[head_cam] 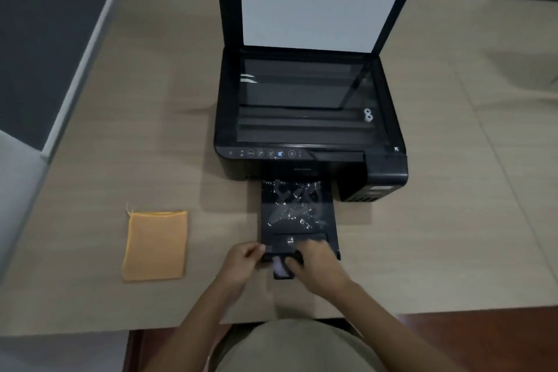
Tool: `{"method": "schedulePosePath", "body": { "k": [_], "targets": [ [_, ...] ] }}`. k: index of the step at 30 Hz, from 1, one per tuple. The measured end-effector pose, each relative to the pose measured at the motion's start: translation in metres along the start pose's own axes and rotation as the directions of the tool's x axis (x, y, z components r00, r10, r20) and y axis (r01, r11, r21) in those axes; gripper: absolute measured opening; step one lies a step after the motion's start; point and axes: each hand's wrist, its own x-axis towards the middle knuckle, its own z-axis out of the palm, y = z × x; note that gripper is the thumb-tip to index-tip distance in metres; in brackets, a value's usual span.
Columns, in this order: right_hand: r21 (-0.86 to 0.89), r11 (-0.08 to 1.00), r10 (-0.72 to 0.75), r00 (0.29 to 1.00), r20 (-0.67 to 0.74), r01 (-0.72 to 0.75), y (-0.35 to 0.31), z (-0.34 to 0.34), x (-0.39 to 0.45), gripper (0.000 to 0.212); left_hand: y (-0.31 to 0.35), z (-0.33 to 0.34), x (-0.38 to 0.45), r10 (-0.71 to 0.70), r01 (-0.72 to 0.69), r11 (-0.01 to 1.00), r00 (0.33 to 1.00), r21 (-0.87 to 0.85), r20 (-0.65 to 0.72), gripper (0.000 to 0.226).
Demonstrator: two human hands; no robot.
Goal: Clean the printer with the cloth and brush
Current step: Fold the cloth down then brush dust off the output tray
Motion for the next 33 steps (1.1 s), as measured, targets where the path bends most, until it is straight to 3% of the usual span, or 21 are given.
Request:
{"method": "schedulePosePath", "body": {
  "k": [3,5,7,10,11,14,16,17,21,23,26,33],
  "targets": [
    [-0.088,0.974,0.206,0.977,-0.056,-0.21,0.057,-0.029,-0.015,0.033,-0.006,0.0,0.004,-0.004,0.004,0.999,1.0,0.048,0.003,0.022],
    [-0.156,0.957,0.227,0.967,-0.114,-0.243,0.063,-0.026,-0.014,0.031,-0.01,0.0,0.004,-0.005,0.005,0.999,1.0,0.044,0.016,0.022],
    [-0.147,0.973,0.17,0.984,-0.059,-0.177,0.032,-0.001,-0.005,0.026,-0.008,0.0,0.002,-0.003,0.002,0.999,1.0,0.044,0.022,0.024],
    [0.02,0.998,-0.068,0.994,0.085,0.066,-0.028,0.026,-0.003,0.025,-0.005,0.0,0.003,-0.029,0.028,0.999,0.999,0.025,0.031,0.036],
    [0.078,0.992,-0.104,0.992,0.069,0.098,-0.036,0.018,-0.007,0.024,-0.003,0.0,0.002,-0.035,0.034,0.999,0.999,0.018,0.033,0.039],
    [0.166,0.986,0.067,0.978,-0.198,-0.034,0.002,-0.012,-0.018,0.022,-0.005,0.002,0.002,0.016,-0.017,0.999,1.0,0.052,0.018,0.033],
    [0.149,0.969,0.242,0.893,-0.38,-0.2,0.038,-0.028,-0.023,0.024,-0.009,0.003,0.004,0.041,-0.041,0.994,0.999,0.099,0.005,0.025],
    [0.105,0.965,0.263,0.871,-0.414,-0.241,0.046,-0.03,-0.023,0.025,-0.012,0.002,0.005,0.033,-0.032,0.993,0.999,0.112,0.0,0.021],
    [-0.021,0.955,0.277,0.916,-0.292,-0.295,0.028,-0.012,0.005,0.023,-0.018,-0.004,0.003,0.006,-0.007,0.994,1.0,0.112,0.01,0.031],
    [-0.03,0.963,0.246,0.922,-0.299,-0.267,0.029,-0.019,0.012,0.025,-0.018,-0.007,0.001,-0.01,0.006,0.994,0.999,0.111,0.034,0.031],
    [-0.073,0.984,0.139,0.957,-0.256,-0.162,0.039,-0.042,0.002,0.024,-0.018,-0.006,-0.001,-0.018,0.013,0.996,0.998,0.092,0.056,0.025],
    [-0.086,0.996,0.008,0.998,0.055,-0.003,0.055,-0.06,-0.031,0.024,-0.012,0.002,-0.009,0.018,-0.019,1.0,0.994,0.006,0.104,0.019]
  ]
}}
